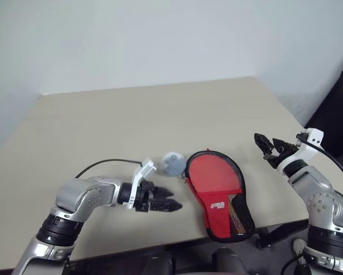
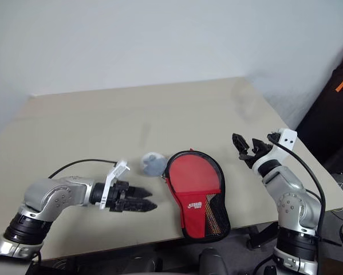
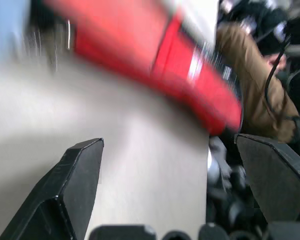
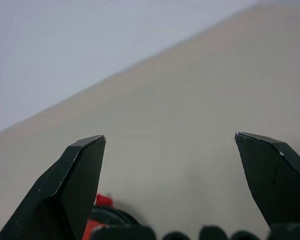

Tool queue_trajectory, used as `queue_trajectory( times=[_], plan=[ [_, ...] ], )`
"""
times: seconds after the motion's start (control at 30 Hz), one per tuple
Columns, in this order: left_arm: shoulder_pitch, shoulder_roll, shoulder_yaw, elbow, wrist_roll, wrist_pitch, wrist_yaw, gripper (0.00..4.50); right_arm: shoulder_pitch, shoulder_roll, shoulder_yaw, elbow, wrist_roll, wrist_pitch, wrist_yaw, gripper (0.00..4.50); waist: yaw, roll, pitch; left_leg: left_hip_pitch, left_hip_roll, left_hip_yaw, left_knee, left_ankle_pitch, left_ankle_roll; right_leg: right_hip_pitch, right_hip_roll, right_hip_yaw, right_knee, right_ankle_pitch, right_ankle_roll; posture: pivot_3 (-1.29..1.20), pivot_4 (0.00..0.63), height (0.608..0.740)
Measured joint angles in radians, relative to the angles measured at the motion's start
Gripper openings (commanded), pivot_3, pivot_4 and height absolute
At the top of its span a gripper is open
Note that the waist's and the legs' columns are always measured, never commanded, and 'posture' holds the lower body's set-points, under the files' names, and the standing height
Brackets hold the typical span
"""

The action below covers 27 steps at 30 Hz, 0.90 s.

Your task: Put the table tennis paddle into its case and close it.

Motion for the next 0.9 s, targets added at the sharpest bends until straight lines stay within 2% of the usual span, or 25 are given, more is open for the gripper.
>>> queue_trajectory(
  times=[0.17, 0.27, 0.37, 0.47, 0.53, 0.67, 0.9],
  plan=[
    [-0.013, -0.178, -0.028, -0.017, 0.051, -0.138, 0.081, 4.45, -0.046, 0.0, 0.014, 0.068, -0.012, -0.004, 0.012, 4.5, -0.004, 0.0, 0.0, 0.0, 0.0, 0.0, -0.001, 0.0, 0.0, 0.0, 0.0, 0.001, 0.0, 0.0, 0.0, 0.0, 0.0, 0.74],
    [-0.032, -0.2, -0.153, 0.01, 0.129, -0.133, 0.118, 4.45, -0.065, 0.001, 0.026, 0.088, -0.014, -0.008, 0.021, 4.5, -0.005, 0.001, 0.0, 0.001, 0.0, 0.0, -0.001, 0.0, 0.0, 0.0, 0.0, 0.001, 0.0, 0.0, 0.0, 0.0, 0.0, 0.74],
    [-0.041, -0.268, -0.23, 0.08, 0.254, -0.254, 0.178, 4.45, -0.079, 0.004, 0.039, 0.095, -0.024, -0.017, 0.022, 4.5, -0.003, 0.0, -0.001, 0.002, 0.0, 0.0, 0.0, 0.0, 0.0, 0.003, 0.0, 0.0, 0.0, 0.0, 0.0, 0.0, 0.0, 0.74],
    [-0.085, -0.235, -0.385, 0.14, 0.473, -0.45, 0.223, 4.45, -0.087, 0.01, 0.054, 0.115, -0.041, -0.036, 0.024, 4.5, -0.001, -0.001, -0.001, 0.005, -0.001, 0.0, 0.0, 0.0, 0.0, 0.006, 0.0, 0.0, -0.001, 0.0, 0.0, 0.0, 0.0, 0.74],
    [-0.089, -0.215, -0.431, 0.165, 0.563, -0.555, 0.23, 4.45, -0.087, 0.014, 0.061, 0.124, -0.05, -0.043, 0.024, 4.5, -0.002, 0.0, -0.002, 0.008, -0.001, 0.001, 0.0, 0.0, 0.0, 0.008, 0.0, 0.001, -0.001, 0.0, 0.0, 0.0, 0.0, 0.74],
    [-0.041, -0.242, -0.4, 0.172, 0.58, -0.601, 0.237, 4.45, -0.112, 0.02, 0.072, 0.15, -0.058, -0.049, 0.029, 4.5, -0.003, 0.001, -0.003, 0.009, 0.0, 0.0, -0.001, 0.0, 0.001, 0.008, 0.0, 0.001, -0.001, 0.0, 0.001, 0.0, 0.0, 0.74],
    [-0.001, -0.29, -0.35, 0.16, 0.577, -0.551, 0.262, 4.45, -0.222, 0.032, 0.114, 0.203, -0.049, -0.048, 0.094, 4.5, -0.003, 0.001, -0.004, 0.013, 0.0, 0.0, -0.001, 0.0, 0.001, 0.011, 0.0, 0.0, -0.001, 0.0, 0.001, 0.0, 0.0, 0.74]
  ],
)
